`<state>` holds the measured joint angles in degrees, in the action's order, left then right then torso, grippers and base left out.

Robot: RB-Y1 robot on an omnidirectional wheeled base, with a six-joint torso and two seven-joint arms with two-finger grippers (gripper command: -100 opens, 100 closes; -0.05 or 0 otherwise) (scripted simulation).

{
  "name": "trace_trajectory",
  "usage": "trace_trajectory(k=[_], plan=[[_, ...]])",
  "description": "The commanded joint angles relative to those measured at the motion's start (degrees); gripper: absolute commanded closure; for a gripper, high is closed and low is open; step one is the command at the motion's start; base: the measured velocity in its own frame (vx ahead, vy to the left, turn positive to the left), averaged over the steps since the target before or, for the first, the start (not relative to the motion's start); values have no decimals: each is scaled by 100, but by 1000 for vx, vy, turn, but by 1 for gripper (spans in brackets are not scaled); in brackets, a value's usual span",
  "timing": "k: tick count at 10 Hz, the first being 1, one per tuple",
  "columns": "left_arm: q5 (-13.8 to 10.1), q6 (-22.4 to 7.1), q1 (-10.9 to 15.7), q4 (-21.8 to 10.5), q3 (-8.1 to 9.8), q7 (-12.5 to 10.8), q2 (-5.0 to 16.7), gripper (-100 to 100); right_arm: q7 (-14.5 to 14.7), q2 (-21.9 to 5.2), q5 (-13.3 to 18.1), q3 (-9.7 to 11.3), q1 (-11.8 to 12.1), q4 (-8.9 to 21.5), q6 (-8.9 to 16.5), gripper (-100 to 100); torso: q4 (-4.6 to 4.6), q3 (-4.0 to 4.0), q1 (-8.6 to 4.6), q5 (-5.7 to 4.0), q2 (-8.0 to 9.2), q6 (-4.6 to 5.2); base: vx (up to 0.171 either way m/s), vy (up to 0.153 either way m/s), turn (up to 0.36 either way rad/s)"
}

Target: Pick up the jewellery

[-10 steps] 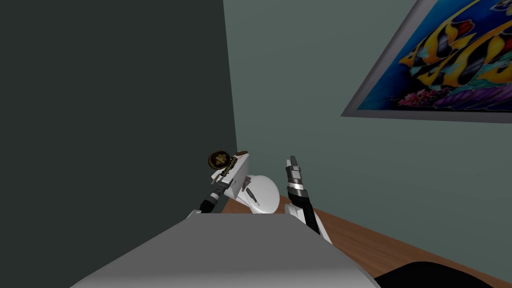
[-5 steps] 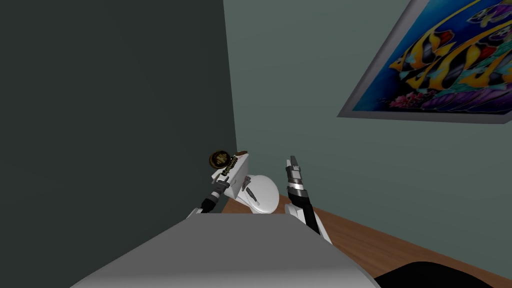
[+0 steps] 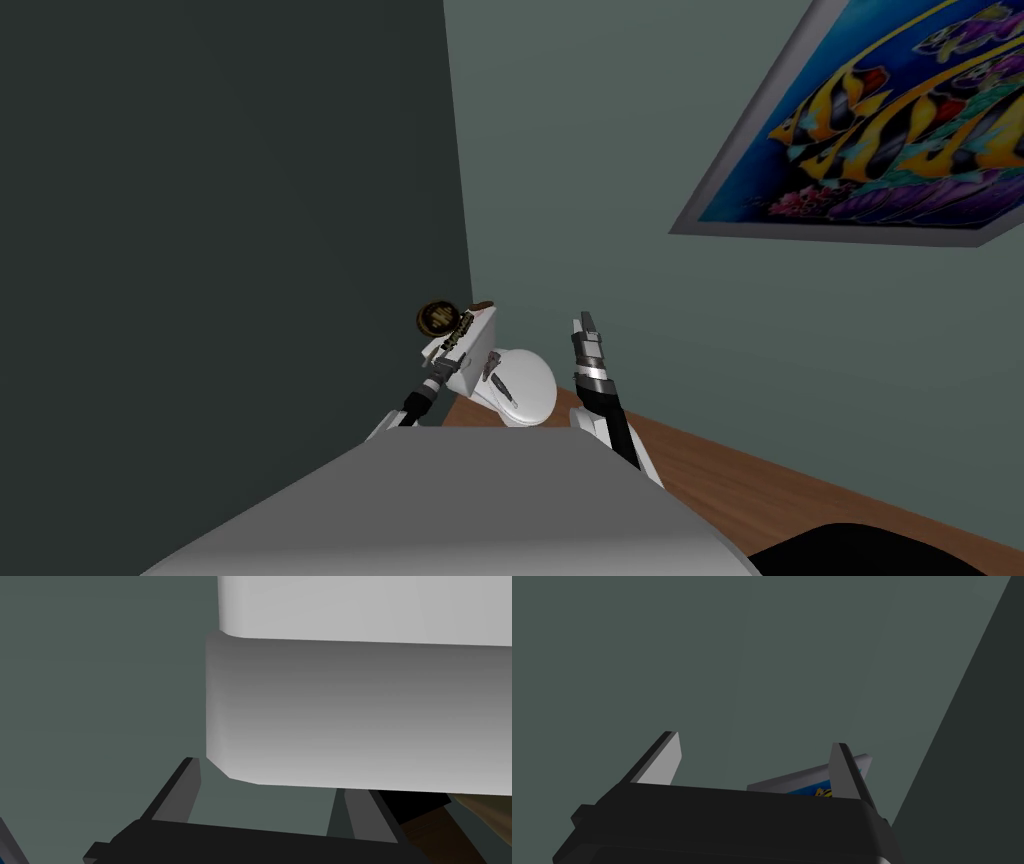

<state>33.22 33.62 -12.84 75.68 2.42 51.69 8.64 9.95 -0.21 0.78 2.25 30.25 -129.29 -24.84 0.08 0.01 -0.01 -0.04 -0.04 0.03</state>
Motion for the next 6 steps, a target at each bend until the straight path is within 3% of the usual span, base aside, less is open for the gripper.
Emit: trace_trajectory(k=[1, 6], plan=[[-6, -175, 85, 73, -5, -122, 101, -100, 0, 0, 0, 0, 0, 0, 0, 0, 0, 0, 0, 0, 0, 0, -68, -31, -43], [-10, -723, 340, 334, -69, -473, 367, -100, 0, 0, 0, 0, 1, 0, 0, 0, 1, -22, 39, 0, -47, -4, -39, -12, -37]])
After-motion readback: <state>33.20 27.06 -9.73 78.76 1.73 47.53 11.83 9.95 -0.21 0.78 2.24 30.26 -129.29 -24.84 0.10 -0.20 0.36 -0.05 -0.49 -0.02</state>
